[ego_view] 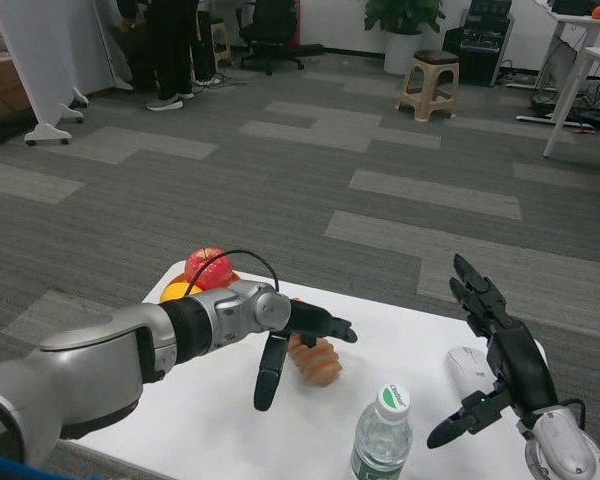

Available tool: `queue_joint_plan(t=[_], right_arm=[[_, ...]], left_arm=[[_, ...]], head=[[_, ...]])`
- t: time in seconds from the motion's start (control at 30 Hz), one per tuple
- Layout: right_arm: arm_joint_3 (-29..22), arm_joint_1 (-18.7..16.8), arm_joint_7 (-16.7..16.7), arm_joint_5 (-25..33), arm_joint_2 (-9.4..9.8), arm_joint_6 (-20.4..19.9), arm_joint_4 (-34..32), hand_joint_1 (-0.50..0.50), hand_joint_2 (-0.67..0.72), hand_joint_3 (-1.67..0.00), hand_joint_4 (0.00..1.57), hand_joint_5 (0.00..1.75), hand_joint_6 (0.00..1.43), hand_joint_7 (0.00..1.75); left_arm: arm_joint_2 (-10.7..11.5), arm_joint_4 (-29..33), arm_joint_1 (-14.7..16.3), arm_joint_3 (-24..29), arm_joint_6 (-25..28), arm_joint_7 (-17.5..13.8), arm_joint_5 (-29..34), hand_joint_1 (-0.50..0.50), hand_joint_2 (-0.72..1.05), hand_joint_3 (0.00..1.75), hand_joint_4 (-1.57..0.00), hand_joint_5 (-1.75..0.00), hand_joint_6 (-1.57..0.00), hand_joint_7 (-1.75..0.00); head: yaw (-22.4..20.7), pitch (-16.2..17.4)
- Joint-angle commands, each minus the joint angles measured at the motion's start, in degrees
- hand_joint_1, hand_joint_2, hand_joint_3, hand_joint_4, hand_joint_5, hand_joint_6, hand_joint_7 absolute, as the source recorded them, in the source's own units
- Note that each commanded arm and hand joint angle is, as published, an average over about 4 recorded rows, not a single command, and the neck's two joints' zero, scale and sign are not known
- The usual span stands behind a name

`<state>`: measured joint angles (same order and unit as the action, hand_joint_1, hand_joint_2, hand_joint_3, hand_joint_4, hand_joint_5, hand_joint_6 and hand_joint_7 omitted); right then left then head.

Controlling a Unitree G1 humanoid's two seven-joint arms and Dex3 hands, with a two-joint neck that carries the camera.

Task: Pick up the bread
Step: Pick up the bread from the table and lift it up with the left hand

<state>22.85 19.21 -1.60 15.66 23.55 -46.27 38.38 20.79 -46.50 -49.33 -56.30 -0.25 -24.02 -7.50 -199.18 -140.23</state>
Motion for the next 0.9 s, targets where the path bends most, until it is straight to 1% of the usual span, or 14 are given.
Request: queue_joint_plan(t=[0.03, 0.17, 0.33, 0.6, 0.67, 0.77, 0.8, 0.9], right_arm=[[-0.7, -0.73, -0.16, 0.34, 0.44, -0.14, -0.33, -0.33, 0.15, 0.0, 0.0, 0.0, 0.0, 0.0], [-0.7, -0.59, -0.16, 0.34, 0.44, -0.14, -0.33, -0.33, 0.15, 0.0, 0.0, 0.0, 0.0, 0.0], [-0.7, -0.48, -0.16, 0.34, 0.42, -0.14, -0.24, -0.33, 0.15, 0.0, 0.0, 0.0, 0.0, 0.0], [-0.61, -0.48, -0.16, 0.34, 0.44, -0.14, -0.3, -0.33, 0.15, 0.0, 0.0, 0.0, 0.0, 0.0], [-0.61, -0.48, -0.16, 0.34, 0.44, -0.14, -0.33, -0.33, 0.15, 0.0, 0.0, 0.0, 0.0, 0.02], [-0.46, -0.33, -0.16, 0.34, 0.44, -0.14, -0.17, -0.33, 0.15, 0.0, 0.0, 0.0, 0.0, 0.03], [-0.35, -0.18, -0.16, 0.34, 0.46, -0.14, -0.06, -0.33, 0.15, 0.0, 0.0, 0.0, 0.0, 0.02], [-0.04, 0.26, -0.16, 0.34, 0.53, -0.14, 0.25, -0.33, 0.15, 0.0, 0.0, 0.0, 0.0, 0.0]], left_arm=[[-0.25, 1.5, 1.34, 2.29, 0.54, -1.29, -1.4, 0.5, -0.37, 0.09, 0.0, -1.23, 0.0, -0.35], [0.43, 3.83, 1.58, 4.95, 1.4, -1.22, -2.08, 0.5, -0.37, 0.09, 0.0, -1.23, 0.0, -0.35], [1.62, 7.32, 2.44, 9.67, 2.74, -0.98, -4.41, 0.5, -0.28, 0.09, 0.0, -1.23, 0.0, -0.35], [2.21, 8.27, 1.76, 13.01, 3.44, 0.05, -7.51, 0.5, -0.28, 0.09, 0.0, -1.23, 0.0, -0.35], [2.5, 8.49, 1.38, 13.49, 3.51, 1.06, -8.14, 0.5, -0.28, 0.09, 0.0, -1.23, 0.0, -0.33], [2.85, 7.9, -0.24, 12.35, 3.04, 5.0, -9.15, 0.5, -0.21, 0.09, 0.0, -1.23, 0.0, -0.28], [2.92, 7.02, -1.39, 10.81, 2.58, 7.0, -9.59, 0.5, -0.19, 0.09, 0.0, -1.23, 0.0, -0.28], [2.89, 3.66, -4.81, 5.23, 1.22, 10.93, -10.25, 0.5, -0.15, 0.09, 0.0, -1.23, 0.0, -0.28]], head=[[0.02, 0.1], [-0.02, 0.22], [-0.05, 0.3], [-0.01, 0.36], [-0.06, 0.32], [-0.24, 0.2], [-0.33, 0.09], [-0.48, -0.17]])
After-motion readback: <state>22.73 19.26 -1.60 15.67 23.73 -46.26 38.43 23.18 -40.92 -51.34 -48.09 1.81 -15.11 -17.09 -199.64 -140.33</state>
